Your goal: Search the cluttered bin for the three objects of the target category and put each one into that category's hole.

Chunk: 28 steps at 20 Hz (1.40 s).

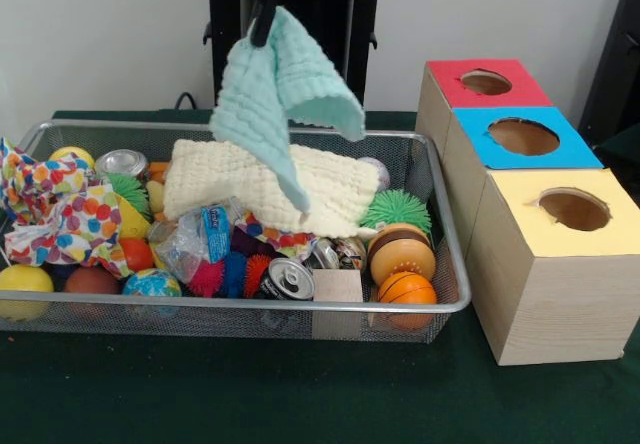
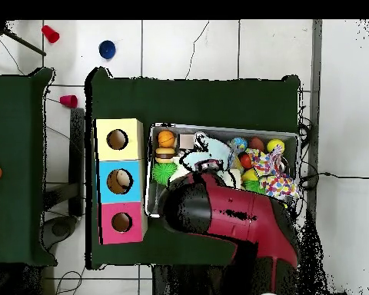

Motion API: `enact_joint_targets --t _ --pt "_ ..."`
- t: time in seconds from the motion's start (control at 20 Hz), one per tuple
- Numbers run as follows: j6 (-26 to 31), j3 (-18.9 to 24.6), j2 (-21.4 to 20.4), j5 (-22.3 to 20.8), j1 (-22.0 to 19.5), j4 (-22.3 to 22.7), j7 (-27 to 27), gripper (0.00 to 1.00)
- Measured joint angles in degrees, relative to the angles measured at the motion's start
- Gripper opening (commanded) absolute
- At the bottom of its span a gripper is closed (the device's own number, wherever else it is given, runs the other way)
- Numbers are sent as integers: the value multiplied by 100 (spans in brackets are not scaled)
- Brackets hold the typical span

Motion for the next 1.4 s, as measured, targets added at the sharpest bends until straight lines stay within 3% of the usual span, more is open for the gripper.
enact_joint_targets --t 0.55,0.6,1.05,1.4 --pt "-244 275 50 512 179 177 0 0" --pt "-289 275 92 523 225 179 0 100" --pt "-384 278 265 532 383 188 0 100" --pt "-386 276 133 535 327 263 0 100"
